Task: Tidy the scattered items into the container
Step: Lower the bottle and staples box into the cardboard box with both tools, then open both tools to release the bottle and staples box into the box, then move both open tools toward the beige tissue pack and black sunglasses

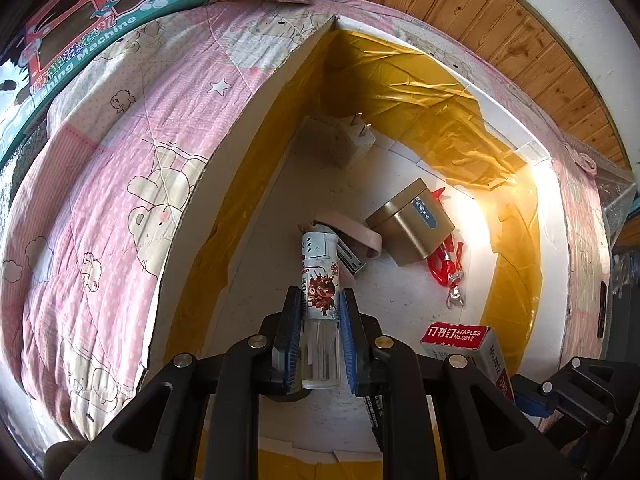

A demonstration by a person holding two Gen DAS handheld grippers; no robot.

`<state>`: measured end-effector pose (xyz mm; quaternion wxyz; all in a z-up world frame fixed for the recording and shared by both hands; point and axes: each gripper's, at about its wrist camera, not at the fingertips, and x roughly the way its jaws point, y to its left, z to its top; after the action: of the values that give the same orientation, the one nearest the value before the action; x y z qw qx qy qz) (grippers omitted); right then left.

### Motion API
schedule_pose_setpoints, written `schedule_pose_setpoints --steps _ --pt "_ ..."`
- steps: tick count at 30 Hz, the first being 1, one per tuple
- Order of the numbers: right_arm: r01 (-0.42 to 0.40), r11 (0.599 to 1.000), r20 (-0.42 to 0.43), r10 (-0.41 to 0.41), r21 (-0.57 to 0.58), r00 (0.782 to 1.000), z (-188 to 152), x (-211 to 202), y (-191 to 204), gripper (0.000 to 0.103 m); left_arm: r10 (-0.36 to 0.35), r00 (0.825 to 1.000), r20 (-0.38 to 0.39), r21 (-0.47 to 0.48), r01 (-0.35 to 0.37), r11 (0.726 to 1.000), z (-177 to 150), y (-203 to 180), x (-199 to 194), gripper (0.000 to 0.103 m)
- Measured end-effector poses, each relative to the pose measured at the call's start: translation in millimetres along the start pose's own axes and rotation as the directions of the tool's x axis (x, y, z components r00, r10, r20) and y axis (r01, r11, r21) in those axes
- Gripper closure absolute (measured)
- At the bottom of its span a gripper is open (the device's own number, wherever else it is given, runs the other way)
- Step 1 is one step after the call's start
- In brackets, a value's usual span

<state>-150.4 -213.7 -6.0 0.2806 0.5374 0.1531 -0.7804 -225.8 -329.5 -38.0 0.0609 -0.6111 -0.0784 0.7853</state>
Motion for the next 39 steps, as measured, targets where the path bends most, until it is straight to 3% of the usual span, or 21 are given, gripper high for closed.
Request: schedule_pose_setpoints --steps 6,12,19,25,31,36,39 --pt "-0.011 0.996 -0.054 0.006 -0.089 0.999 10 17 2 0.088 0.022 0.999 -0.049 0.005 -0.022 1.0 6 -1 14 0.084" --pt "-0.082 0.995 -0.104 0.075 -0.056 0.992 21 25 -12 0.088 0.024 0.996 -0.09 0.005 -0.024 1.0 10 5 15 0.083" --pt "-0.062 0.998 -0.088 0.061 -0.006 0.994 19 21 -18 0.08 0.01 0.993 -0.119 -0.012 -0.011 1.0 17 8 21 0.081" --pt "-0.141 0.986 0.058 0.136 0.086 0.989 -1 -19 -23 0.078 0.01 0.998 -0.056 -0.009 -0.011 1.0 9 8 0 0.076" --pt "-0.261 0.955 0.245 0.223 0.137 0.944 -39 -55 -22 0.078 0.021 0.998 0.063 0.0 -0.021 1.0 -3 0 -48 0.072" --pt "-0.32 0.91 0.323 0.23 0.264 0.918 -81 -63 -43 0.077 0.056 0.972 0.23 0.073 -0.075 0.995 -39 -29 -98 0.063" --pt "-0.334 0.872 0.345 0.208 0.359 0.915 -106 -66 -66 0.076 0.018 0.964 0.264 0.124 -0.053 0.991 -62 -57 -111 0.062"
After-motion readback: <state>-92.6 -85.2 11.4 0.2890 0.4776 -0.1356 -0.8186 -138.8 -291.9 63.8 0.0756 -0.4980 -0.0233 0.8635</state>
